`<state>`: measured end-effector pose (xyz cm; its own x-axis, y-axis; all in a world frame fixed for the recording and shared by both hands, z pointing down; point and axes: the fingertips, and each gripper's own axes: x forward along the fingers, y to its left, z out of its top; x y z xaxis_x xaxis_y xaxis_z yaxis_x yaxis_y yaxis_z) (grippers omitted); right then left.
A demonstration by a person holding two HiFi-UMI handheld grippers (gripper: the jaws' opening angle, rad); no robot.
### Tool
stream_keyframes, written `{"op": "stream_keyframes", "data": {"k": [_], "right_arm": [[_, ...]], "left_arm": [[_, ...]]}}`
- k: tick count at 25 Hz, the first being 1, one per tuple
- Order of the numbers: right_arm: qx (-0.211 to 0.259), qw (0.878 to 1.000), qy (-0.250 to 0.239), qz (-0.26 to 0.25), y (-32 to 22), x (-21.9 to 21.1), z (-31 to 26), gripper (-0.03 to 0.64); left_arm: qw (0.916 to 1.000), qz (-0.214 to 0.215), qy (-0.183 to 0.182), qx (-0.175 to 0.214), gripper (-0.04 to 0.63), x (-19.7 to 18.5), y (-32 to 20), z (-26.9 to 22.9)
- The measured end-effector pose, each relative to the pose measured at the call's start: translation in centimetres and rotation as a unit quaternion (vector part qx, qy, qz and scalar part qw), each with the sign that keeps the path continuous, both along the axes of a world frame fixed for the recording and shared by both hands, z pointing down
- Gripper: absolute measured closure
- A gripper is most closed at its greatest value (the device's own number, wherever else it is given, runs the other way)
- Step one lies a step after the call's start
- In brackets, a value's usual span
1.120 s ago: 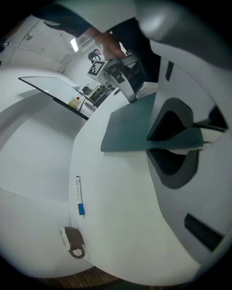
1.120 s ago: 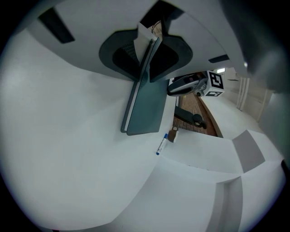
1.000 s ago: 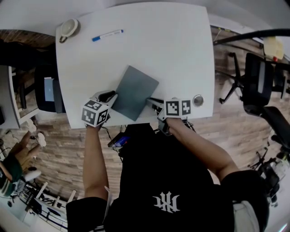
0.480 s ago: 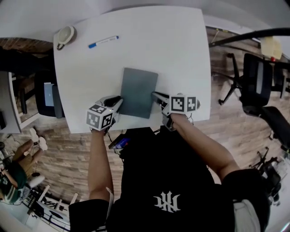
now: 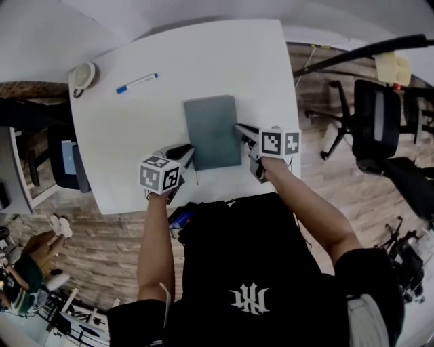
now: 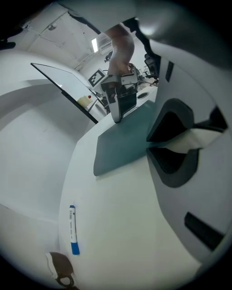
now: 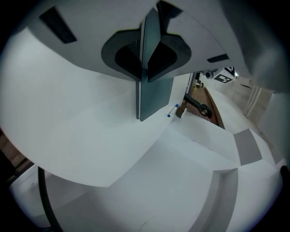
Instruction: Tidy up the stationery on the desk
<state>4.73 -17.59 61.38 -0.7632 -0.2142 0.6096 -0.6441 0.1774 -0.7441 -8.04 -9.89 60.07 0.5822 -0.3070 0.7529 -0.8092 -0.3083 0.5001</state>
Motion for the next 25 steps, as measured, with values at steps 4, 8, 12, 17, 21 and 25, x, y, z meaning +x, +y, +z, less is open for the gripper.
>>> {"op": "stream_keyframes", "data": {"k": [4, 8, 12, 17, 21, 25], "right_arm": [[0.017, 1.0, 0.008, -0.004, -2.6, 1.7, -0.1, 0.549], [0.032, 0.999, 0.016, -0.004, -5.5, 3.8, -0.1, 0.549], [0.051, 0.998, 0.031, -0.003, -8.5, 5.4, -0.3, 0.549], [0.088, 0.995, 0.052, -0.019, -12.3, 6.2, -0.8, 0.549], [0.098, 0.993, 0.057, -0.015, -14.9, 7.3, -0.7, 0.549], [0.104, 0.993, 0.059, -0.01, -17.0, 8.0, -0.8, 0.549]], "left_arm": [[1.0, 0.001, -0.005, 0.003, 0.549, 1.8, -2.5, 0.0], [0.9999, 0.003, -0.006, 0.01, 0.549, 3.8, -5.4, 0.0], [0.9998, 0.011, -0.007, 0.014, 0.549, 5.6, -8.2, 0.0], [0.9991, 0.032, -0.019, 0.019, 0.548, 6.8, -11.3, -0.1], [0.9989, 0.039, -0.018, 0.018, 0.546, 8.0, -13.8, 0.0], [0.9985, 0.047, -0.025, 0.018, 0.545, 8.7, -16.1, 0.0]]}}
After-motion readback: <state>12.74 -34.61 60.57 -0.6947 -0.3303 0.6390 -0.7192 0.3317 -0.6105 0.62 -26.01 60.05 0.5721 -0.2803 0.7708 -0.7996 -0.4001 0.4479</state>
